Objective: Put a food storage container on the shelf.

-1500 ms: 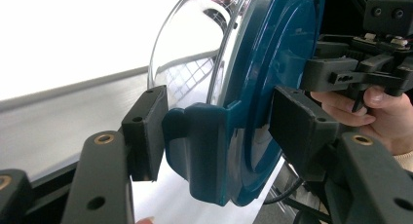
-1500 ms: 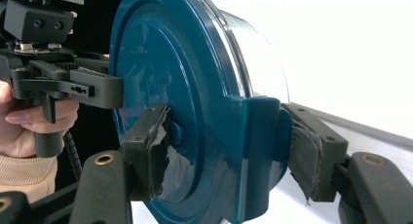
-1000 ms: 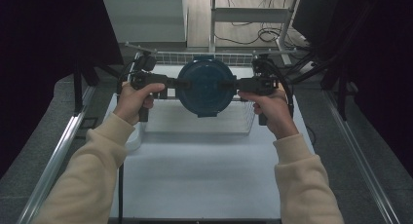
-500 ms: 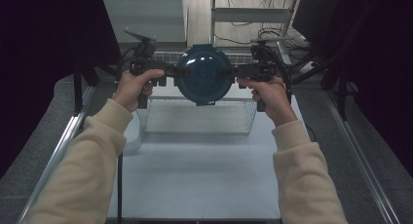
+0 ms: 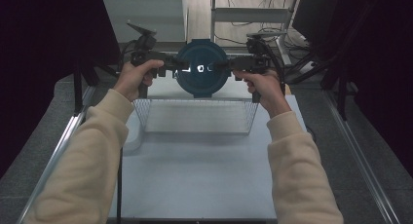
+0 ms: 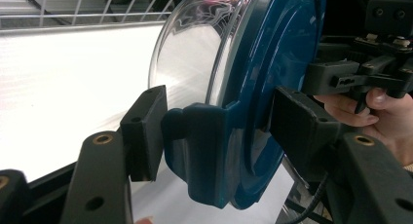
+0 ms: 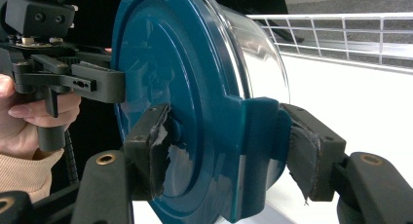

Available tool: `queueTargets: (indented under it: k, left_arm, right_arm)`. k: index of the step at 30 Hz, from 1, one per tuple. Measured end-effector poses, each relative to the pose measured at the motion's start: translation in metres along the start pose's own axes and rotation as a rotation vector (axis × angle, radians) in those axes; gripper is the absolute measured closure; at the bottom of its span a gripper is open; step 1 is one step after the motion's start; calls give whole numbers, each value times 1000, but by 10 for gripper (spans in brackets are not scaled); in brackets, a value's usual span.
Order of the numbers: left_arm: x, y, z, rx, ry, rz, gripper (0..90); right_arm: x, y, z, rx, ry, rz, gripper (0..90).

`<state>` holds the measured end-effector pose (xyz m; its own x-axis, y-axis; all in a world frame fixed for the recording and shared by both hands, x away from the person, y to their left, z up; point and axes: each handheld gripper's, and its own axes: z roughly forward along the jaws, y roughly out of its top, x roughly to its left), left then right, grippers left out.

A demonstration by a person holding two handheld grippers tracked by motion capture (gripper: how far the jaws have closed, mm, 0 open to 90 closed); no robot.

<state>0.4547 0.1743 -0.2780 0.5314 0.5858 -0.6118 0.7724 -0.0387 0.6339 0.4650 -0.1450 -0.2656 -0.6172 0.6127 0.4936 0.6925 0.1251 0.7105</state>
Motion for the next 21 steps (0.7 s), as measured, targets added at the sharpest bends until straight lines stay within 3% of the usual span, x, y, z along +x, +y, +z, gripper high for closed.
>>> queueTargets:
  k: [11,14,21]
  left_arm:
    - [29,3,18,6,4,-54,397]
    - [32,5,20,3,-8,-73,396]
    - [42,8,25,-15,-27,-140,396]
  right_arm:
    - [-27,-2,24,22,12,75,386]
    - [-28,0,24,14,4,78,386]
    - [-35,2,28,10,14,135,385]
